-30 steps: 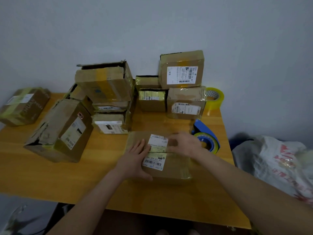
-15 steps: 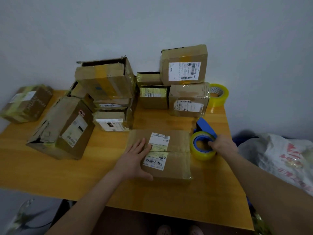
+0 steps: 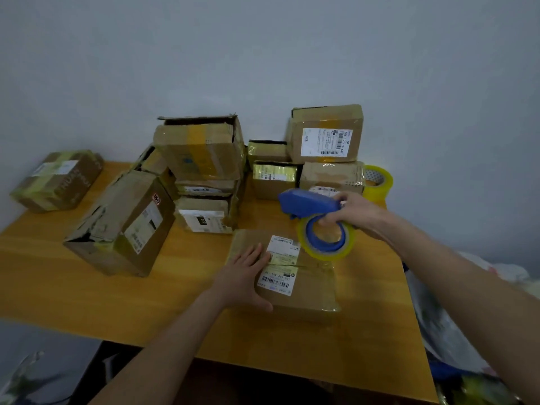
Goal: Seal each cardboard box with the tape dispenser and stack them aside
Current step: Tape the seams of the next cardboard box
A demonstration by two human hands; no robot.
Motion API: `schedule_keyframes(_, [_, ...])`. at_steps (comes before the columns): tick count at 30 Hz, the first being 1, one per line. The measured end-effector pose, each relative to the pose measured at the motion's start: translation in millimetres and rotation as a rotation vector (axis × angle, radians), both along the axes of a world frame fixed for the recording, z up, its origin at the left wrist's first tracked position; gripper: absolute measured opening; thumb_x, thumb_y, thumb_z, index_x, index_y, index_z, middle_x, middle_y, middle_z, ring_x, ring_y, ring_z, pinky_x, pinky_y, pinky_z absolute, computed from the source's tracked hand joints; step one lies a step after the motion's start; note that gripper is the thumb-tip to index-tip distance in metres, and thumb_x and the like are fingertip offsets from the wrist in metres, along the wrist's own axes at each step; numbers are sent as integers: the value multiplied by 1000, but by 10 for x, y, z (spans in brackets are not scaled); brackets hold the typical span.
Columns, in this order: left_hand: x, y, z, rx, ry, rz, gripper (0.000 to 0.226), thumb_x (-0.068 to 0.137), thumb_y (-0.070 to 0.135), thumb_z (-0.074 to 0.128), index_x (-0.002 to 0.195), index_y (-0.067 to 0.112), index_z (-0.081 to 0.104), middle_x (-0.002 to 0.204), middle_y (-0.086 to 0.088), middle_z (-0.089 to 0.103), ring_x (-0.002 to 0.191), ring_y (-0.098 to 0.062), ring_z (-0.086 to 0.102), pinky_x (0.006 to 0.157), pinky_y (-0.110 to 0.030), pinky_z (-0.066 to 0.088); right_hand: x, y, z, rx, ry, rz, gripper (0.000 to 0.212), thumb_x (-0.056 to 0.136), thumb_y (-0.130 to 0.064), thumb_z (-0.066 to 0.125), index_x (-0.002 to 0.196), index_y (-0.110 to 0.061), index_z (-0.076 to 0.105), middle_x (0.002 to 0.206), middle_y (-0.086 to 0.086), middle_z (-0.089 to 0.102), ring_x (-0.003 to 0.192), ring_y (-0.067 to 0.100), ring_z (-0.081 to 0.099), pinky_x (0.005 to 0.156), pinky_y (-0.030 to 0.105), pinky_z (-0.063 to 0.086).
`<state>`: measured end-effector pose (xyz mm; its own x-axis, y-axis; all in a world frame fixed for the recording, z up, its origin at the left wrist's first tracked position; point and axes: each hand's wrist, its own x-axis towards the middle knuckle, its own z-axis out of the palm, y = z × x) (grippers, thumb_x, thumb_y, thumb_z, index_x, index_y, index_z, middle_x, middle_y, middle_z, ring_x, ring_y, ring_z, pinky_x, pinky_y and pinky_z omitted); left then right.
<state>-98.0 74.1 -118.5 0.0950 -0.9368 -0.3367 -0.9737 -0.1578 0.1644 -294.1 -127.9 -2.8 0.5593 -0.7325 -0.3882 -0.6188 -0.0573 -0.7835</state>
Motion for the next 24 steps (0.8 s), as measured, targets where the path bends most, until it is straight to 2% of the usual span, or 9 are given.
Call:
schedule_keyframes(4, [12, 51, -8, -85, 48, 39, 131, 58, 79, 66, 153, 22, -3, 159, 7, -14, 146, -11, -10, 116, -30, -4, 416, 373, -148, 21, -18, 123, 55, 65, -27, 88, 107, -20, 53, 101, -3, 58, 87, 15, 60, 76, 31, 51])
schedule_keyframes(8, [9, 152, -51, -203, 76, 92, 129, 56, 79, 66, 153, 18, 8, 158, 7, 2, 145, -17, 6, 118, -33, 13, 544, 530, -334, 45, -27, 163, 46, 72, -32, 83, 105, -22, 53, 101, -3, 59, 85, 11, 60, 64, 23, 48])
schedule_keyframes(11, [5, 229, -33, -176, 166, 149, 118, 65, 70, 69, 153, 14, 14, 157, 6, 9, 143, -15, 12, 117, -32, 20, 484, 517, -378, 63, -27, 209, 50, 74, -28, 81, 116, -18, 55, 107, 1, 62, 91, 14, 63, 67, 23, 49])
schedule_keyframes(13, [32, 219, 40, -229, 388, 302, 84, 81, 48, 68, 148, 15, 30, 152, 2, 29, 137, -14, 31, 108, -27, 33, 422, 501, -383, 59, -9, 248, 50, 75, -24, 81, 117, -18, 53, 108, 2, 60, 93, 16, 62, 72, 25, 50])
schedule_keyframes(15, [95, 149, 163, -346, 684, 574, 47, 94, 27, 56, 138, 15, 46, 135, -3, 53, 118, -15, 54, 93, -23, 45, 391, 503, -400, 38, 11, 275, 52, 74, -21, 81, 116, -18, 50, 108, 3, 58, 96, 19, 61, 77, 30, 50])
schedule_keyframes(16, [122, 104, 236, -388, 867, 720, 39, 96, 25, 52, 134, 12, 51, 125, -6, 61, 108, -16, 61, 86, -24, 50, 383, 510, -405, 29, 17, 286, 53, 74, -20, 81, 116, -19, 49, 107, 2, 57, 95, 19, 61, 76, 29, 50])
schedule_keyframes(18, [139, 4, 363, -392, 1214, 929, 44, 93, 41, 52, 123, 9, 58, 110, -7, 67, 97, -20, 65, 77, -29, 56, 376, 523, -412, 14, 17, 317, 52, 73, -19, 81, 113, -21, 48, 103, 0, 56, 91, 15, 60, 67, 22, 47])
schedule_keyframes(20, [121, -74, 438, -335, 1342, 993, 51, 87, 54, 53, 112, 10, 63, 102, -6, 70, 94, -23, 66, 76, -33, 55, 373, 525, -414, -1, 13, 345, 50, 73, -18, 81, 110, -23, 47, 100, -2, 55, 88, 12, 59, 64, 19, 44])
schedule_keyframes(24, [61, -142, 416, -302, 1327, 1110, 24, 92, 35, 59, 100, 12, 62, 90, -2, 66, 81, -15, 61, 64, -26, 47, 339, 505, -425, -15, 17, 372, 49, 73, -19, 81, 109, -23, 47, 101, -1, 55, 89, 13, 59, 65, 20, 45])
